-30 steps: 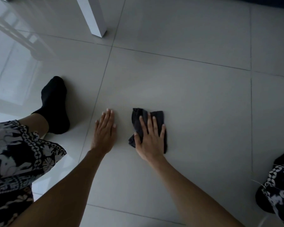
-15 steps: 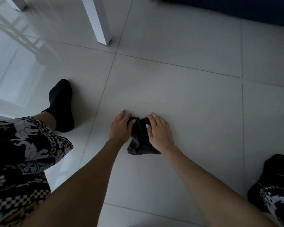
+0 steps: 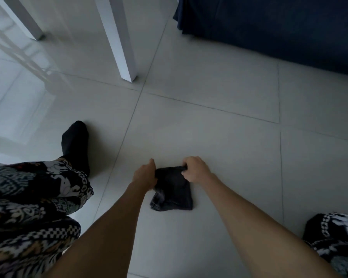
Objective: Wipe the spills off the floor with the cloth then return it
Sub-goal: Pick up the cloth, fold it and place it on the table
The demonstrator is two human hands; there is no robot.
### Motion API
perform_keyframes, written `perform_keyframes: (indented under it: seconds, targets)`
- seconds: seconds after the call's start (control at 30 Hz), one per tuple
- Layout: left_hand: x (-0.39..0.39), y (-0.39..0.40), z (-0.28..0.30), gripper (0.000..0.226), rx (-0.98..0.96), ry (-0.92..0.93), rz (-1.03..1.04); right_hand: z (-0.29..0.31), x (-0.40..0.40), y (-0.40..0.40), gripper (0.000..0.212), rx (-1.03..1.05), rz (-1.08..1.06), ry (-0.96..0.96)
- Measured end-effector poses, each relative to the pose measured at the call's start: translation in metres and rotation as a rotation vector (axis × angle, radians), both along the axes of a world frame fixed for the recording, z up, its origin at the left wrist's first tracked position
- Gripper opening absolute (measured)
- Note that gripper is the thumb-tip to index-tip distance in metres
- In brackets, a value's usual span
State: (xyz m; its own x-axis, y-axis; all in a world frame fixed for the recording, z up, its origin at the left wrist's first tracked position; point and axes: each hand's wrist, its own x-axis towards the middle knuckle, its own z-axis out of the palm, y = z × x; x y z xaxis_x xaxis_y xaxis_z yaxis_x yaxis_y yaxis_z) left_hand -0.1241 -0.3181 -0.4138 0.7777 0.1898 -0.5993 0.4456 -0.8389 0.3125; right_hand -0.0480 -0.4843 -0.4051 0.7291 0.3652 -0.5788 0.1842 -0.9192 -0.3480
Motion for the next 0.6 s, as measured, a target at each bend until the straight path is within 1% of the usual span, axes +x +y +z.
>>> perform_keyframes:
  seconds: [0.07, 0.1, 0.13, 0.23, 0.37, 0.43, 0.6]
  targets:
    - [0.008, 0.004, 0.010, 0.058, -0.063, 0.068, 0.020, 0.016, 0.015, -0.001, 0.030, -0.032, 0.023, 0.081]
    - [0.013, 0.006, 0.017, 0.060, -0.089, 0.095, 0.016, 0.025, 0.022, -0.001, 0.030, -0.051, 0.043, 0.107]
    - [0.018, 0.008, 0.025, 0.059, -0.097, 0.119, -0.005, 0.034, 0.028, 0.000, 0.031, -0.067, 0.061, 0.125]
    - [0.038, 0.016, 0.052, 0.046, -0.035, 0.159, -0.108, 0.063, 0.046, 0.006, 0.034, -0.067, 0.067, 0.115]
    - [0.066, 0.028, 0.092, 0.032, -0.015, 0.115, -0.098, 0.103, 0.068, 0.016, 0.028, -0.016, 0.031, 0.008]
    - [0.080, 0.035, 0.117, 0.031, 0.001, 0.059, -0.094, 0.127, 0.079, 0.024, 0.023, 0.009, 0.016, -0.083]
    - [0.115, 0.060, 0.194, 0.031, 0.054, -0.181, -0.057, 0.195, 0.106, 0.045, 0.017, 0.077, -0.027, -0.360]
